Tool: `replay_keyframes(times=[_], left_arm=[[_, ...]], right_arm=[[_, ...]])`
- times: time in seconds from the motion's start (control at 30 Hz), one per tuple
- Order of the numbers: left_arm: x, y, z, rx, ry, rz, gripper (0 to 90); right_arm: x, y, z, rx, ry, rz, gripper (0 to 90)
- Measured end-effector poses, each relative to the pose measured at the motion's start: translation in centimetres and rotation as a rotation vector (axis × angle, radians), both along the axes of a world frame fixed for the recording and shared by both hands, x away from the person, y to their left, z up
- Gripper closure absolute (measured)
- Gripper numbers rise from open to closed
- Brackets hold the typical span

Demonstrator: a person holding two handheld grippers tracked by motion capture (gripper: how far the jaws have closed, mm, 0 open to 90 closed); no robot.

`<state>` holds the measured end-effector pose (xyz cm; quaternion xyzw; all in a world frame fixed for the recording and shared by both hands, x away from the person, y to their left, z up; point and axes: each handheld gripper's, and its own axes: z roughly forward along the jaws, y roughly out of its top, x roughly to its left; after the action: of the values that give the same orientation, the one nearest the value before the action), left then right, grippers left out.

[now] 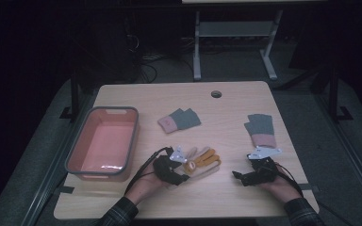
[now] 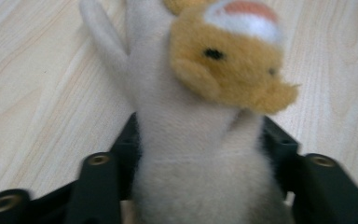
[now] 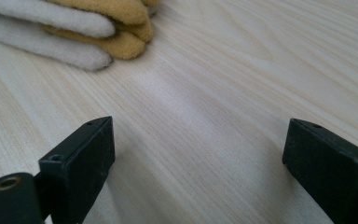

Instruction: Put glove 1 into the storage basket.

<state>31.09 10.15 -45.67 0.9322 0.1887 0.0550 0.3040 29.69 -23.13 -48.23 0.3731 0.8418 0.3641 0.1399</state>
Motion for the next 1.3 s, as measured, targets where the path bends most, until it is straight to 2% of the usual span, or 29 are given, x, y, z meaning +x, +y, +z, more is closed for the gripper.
replay_keyframes(times=[0.07, 0.1, 0.23, 0.33, 0.37, 0.5, 0.53, 0.63, 0.77, 0.83, 0.9, 0.97, 1.07, 1.2, 1.23, 1.3], left_arm=[[0.2, 0.2, 0.1, -0.014, 0.033, -0.006, 57.3], [0.2, 0.2, 0.1, -0.014, 0.033, -0.006, 63.4], [0.5, 0.5, 0.3, -0.033, 0.065, 0.005, 68.4], [0.6, 0.7, 0.4, -0.052, 0.082, 0.02, 70.5], [0.6, 0.7, 0.5, -0.072, 0.092, 0.033, 70.9], [0.8, 1.0, 1.2, -0.078, 0.1, 0.037, 72.8], [0.7, 1.1, 1.4, -0.101, 0.108, 0.053, 74.0], [0.8, 1.5, 2.2, -0.106, 0.103, 0.05, 76.0], [0.9, 1.9, 2.8, -0.124, 0.106, 0.071, 77.4], [1.0, 2.1, 3.0, -0.132, 0.107, 0.055, 77.1], [1.0, 2.2, 2.9, -0.158, 0.113, 0.049, 74.3], [0.9, 2.0, 2.8, -0.144, 0.1, 0.033, 66.1], [0.7, 1.2, 2.0, -0.084, 0.103, -0.013, 50.8], [0.0, 0.1, 0.8, -0.005, 0.074, -0.043, 28.9], [-0.1, 0.0, 0.6, -0.005, 0.07, -0.037, 26.1], [-0.1, -0.3, 0.4, 0.023, 0.061, -0.042, 21.6]], right_arm=[[0.0, 0.0, 0.0, 0.0, 0.0, 0.0, 8.7], [0.0, 0.0, 0.0, 0.0, 0.0, 0.0, 8.7], [0.0, 0.0, 0.0, 0.0, 0.0, 0.0, 8.7], [0.0, 0.0, 0.0, 0.0, 0.0, 0.0, 8.7], [0.0, 0.0, 0.0, 0.0, 0.001, 0.0, 8.7], [0.0, 0.0, 0.0, 0.0, 0.001, 0.0, 8.7], [0.0, 0.0, 0.0, 0.0, 0.0, 0.0, 8.7], [0.0, 0.0, 0.0, -0.001, 0.0, 0.0, 8.7], [0.0, 0.0, 0.0, 0.0, -0.001, 0.0, 8.7], [0.0, 0.0, 0.0, 0.0, -0.001, 0.0, 8.7], [0.0, 0.0, 0.0, 0.0, 0.0, 0.0, 8.7], [0.0, 0.0, 0.0, 0.0, 0.0, 0.0, 8.7], [0.0, 0.0, 0.0, 0.0, -0.001, 0.0, 8.7], [0.0, 0.0, 0.0, 0.0, -0.001, 0.001, 8.7], [0.0, 0.0, 0.0, 0.0, 0.0, 0.0, 8.7], [0.0, 0.0, 0.0, 0.0, -0.001, 0.0, 8.7]])
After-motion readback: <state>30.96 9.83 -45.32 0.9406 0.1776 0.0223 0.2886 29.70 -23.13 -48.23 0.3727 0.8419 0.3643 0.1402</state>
